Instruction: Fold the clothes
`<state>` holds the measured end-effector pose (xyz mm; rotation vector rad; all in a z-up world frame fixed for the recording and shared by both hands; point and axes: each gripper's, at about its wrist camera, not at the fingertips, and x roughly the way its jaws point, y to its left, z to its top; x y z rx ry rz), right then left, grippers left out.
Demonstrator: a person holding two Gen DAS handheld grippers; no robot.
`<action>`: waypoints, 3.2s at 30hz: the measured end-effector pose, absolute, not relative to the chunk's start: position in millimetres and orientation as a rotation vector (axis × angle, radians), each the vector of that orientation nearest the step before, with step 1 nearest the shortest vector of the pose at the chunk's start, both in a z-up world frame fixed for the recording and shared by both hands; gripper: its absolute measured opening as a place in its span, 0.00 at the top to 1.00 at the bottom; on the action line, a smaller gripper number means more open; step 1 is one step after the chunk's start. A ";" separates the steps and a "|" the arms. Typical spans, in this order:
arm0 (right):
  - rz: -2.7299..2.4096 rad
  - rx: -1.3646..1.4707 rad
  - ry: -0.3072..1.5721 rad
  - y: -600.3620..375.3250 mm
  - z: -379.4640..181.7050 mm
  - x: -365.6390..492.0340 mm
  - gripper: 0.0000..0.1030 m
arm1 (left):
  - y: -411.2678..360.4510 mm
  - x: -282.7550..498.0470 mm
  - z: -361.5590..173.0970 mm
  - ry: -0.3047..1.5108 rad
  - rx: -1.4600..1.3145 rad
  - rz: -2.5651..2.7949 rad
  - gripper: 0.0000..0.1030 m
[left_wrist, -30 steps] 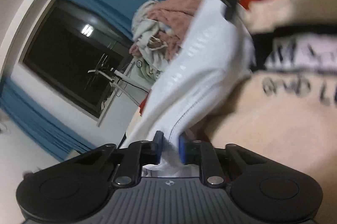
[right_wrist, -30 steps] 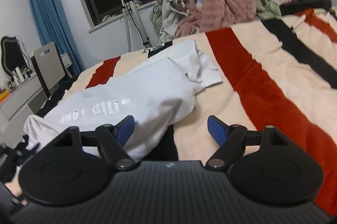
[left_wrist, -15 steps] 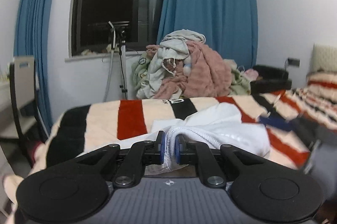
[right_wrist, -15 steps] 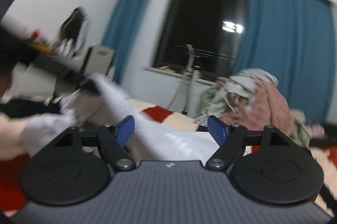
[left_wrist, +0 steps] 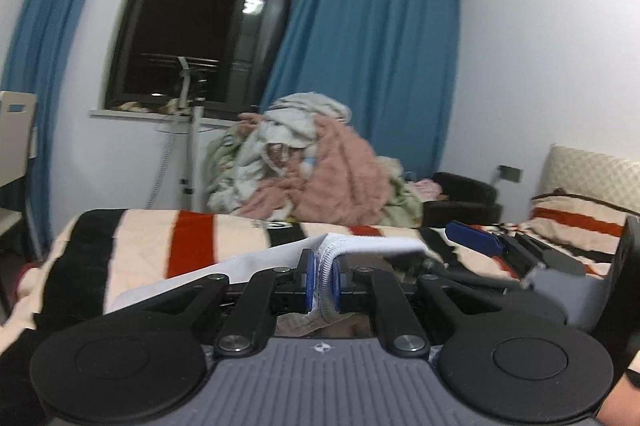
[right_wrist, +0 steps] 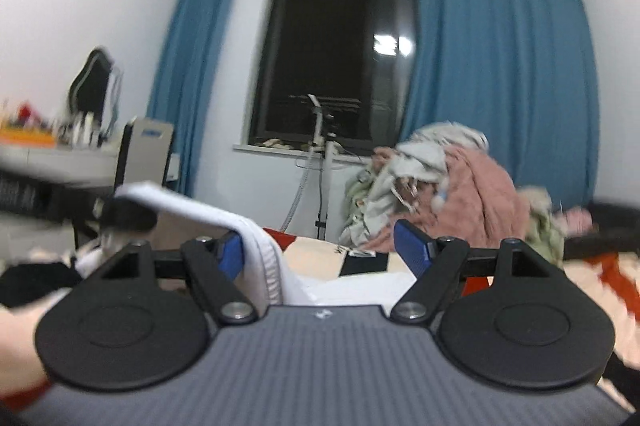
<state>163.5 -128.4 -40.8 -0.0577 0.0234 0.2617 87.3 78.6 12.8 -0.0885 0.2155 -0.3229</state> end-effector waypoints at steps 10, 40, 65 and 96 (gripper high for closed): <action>0.225 0.195 0.397 -200.7 -41.4 149.7 0.17 | 54.1 65.6 10.2 0.185 -0.102 -0.363 0.93; -0.004 0.201 0.092 -217.6 -34.5 120.5 0.17 | 74.9 101.4 -28.4 0.421 -0.235 -0.301 0.78; -0.024 0.139 0.170 -213.3 -46.2 127.8 0.17 | 103.1 83.6 -25.8 0.351 -0.412 0.058 0.28; -0.106 0.078 -0.053 -190.9 59.5 42.0 0.17 | 95.6 -7.5 93.9 0.044 -0.275 0.199 0.18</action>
